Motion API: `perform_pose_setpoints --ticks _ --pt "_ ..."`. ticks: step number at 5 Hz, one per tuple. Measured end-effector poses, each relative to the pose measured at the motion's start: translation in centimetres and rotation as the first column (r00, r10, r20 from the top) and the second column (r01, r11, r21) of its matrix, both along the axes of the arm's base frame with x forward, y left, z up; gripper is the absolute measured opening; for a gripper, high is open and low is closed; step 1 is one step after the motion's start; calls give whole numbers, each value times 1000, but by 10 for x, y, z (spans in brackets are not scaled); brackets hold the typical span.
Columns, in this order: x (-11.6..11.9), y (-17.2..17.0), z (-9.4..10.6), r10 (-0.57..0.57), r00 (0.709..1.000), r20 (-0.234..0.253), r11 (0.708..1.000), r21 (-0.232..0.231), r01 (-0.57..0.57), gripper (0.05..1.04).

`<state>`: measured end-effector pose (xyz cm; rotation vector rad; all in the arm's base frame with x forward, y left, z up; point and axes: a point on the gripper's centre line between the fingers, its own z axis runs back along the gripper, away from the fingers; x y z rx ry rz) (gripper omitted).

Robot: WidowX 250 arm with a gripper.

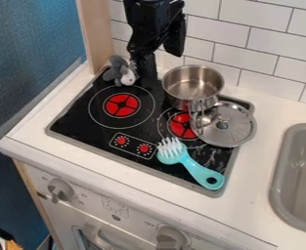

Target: Moved the lid to the top of the pot

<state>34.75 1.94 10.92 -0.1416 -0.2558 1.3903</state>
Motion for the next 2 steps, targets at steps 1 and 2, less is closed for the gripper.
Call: perform_pose_setpoints --ticks 1,2 --pt "-2 -1 -13 3 999 -38 1000 1 -3 1001" --pt "-6 -19 -18 -37 998 -48 998 41 39 1001"
